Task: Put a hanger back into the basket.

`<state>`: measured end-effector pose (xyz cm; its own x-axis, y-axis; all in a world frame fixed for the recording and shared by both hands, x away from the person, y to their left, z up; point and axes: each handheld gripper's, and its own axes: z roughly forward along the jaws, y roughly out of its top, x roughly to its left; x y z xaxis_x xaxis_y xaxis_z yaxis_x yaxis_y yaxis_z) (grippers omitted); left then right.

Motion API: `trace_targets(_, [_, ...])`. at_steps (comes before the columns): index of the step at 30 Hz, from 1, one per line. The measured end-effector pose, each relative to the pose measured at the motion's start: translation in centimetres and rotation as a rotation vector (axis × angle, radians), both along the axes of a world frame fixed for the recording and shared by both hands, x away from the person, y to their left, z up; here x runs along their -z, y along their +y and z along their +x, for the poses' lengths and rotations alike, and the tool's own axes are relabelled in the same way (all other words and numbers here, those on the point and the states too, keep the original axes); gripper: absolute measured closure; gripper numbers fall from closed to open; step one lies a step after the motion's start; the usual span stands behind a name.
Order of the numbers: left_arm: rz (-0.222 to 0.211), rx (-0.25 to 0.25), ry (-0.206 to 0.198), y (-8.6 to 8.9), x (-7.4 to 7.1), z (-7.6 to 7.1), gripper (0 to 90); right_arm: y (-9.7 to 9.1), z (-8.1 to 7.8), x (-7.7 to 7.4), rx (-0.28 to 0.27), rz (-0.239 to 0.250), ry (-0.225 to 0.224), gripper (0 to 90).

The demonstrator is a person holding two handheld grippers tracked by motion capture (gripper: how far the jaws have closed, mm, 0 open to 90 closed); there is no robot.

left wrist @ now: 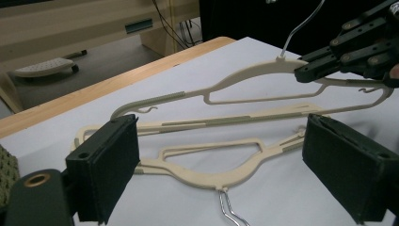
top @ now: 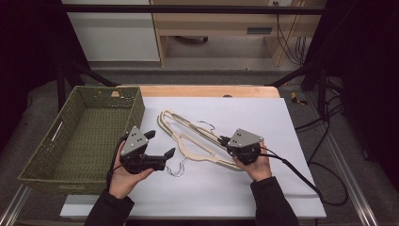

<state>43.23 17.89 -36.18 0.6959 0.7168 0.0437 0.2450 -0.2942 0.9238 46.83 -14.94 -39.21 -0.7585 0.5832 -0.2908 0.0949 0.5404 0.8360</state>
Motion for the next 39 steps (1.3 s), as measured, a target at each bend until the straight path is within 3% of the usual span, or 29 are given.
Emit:
trace_targets(7, [0.035,0.054,0.002,-0.7,0.3,-0.1,11.4,0.2,-1.2,-0.9,-0.116,0.089,0.077,86.9])
trace_targets(18, [0.149,0.145,0.041,-3.0,1.7,-0.2,18.7,1.9,-2.4,-0.8,-0.248,0.111,0.165,86.9])
trace_targets(28, [0.216,0.206,0.073,-4.2,3.1,0.2,44.2,3.0,-3.1,-0.5,-0.321,0.083,0.211,86.9])
trace_targets(32, [0.229,0.229,0.089,-4.2,3.2,0.1,59.3,3.5,-3.3,-0.4,-0.353,0.071,0.225,86.9])
trace_targets(39, [0.290,0.239,0.072,-4.3,3.0,-0.2,66.4,3.3,-3.2,-0.5,-0.357,0.069,0.236,85.8])
